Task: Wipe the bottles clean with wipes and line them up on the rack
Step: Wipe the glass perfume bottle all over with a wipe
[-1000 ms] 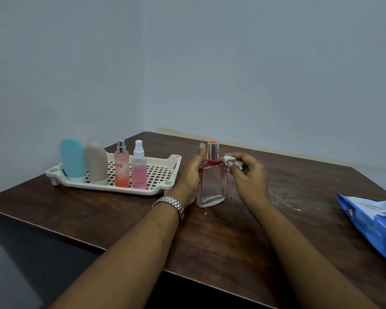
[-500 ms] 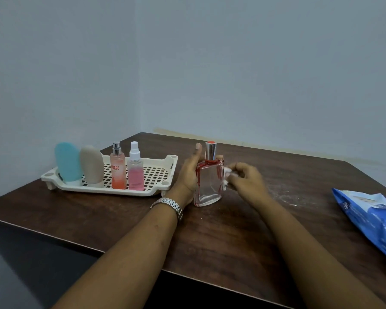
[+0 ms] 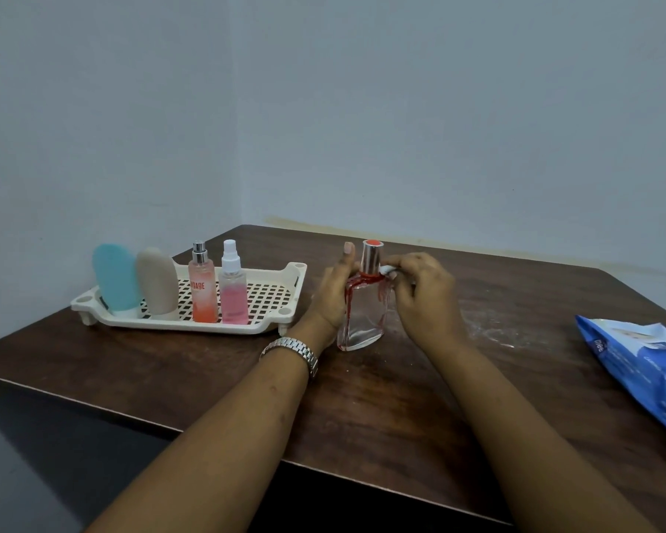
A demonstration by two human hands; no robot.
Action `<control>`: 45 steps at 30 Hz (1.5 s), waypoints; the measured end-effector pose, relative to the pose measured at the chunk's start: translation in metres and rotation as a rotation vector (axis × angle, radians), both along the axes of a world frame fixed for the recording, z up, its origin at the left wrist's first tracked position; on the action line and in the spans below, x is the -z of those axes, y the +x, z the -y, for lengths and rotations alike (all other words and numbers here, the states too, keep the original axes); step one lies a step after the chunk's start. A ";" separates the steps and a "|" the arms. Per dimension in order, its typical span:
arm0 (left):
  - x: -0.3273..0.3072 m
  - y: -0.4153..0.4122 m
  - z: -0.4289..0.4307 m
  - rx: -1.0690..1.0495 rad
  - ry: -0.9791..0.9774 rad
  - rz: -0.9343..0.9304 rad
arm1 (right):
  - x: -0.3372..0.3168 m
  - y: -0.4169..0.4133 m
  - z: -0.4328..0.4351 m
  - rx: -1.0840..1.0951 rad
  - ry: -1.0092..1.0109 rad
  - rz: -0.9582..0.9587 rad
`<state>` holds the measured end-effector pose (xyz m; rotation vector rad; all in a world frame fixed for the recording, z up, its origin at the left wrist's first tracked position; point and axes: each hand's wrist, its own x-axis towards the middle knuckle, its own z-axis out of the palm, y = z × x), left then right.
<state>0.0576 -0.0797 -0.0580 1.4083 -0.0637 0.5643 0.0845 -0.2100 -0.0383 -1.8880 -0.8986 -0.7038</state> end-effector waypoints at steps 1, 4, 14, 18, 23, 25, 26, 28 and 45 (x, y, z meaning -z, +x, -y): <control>0.000 0.000 0.000 0.001 0.000 -0.003 | -0.001 -0.002 -0.001 0.007 0.022 -0.042; 0.001 0.000 0.001 0.015 -0.004 -0.011 | -0.001 -0.002 0.001 0.005 0.083 -0.225; 0.003 0.004 -0.002 0.057 -0.018 -0.003 | 0.016 0.017 0.008 -0.033 -0.285 -0.637; 0.000 0.006 -0.003 0.077 -0.035 0.006 | 0.009 0.017 0.004 -0.052 -0.128 -0.551; 0.002 0.010 -0.006 0.082 -0.013 0.018 | 0.008 0.018 0.002 -0.117 0.007 -0.542; 0.001 0.009 -0.005 0.074 -0.021 0.017 | 0.011 0.019 0.001 -0.077 -0.223 -0.526; 0.000 0.008 -0.004 0.067 -0.026 0.014 | 0.013 0.019 0.001 -0.055 -0.340 -0.518; 0.001 0.008 -0.003 0.060 -0.028 0.012 | 0.015 0.022 0.002 -0.024 -0.441 -0.494; -0.001 0.008 0.000 -0.032 0.005 0.026 | 0.000 0.005 0.001 -0.125 0.159 -0.138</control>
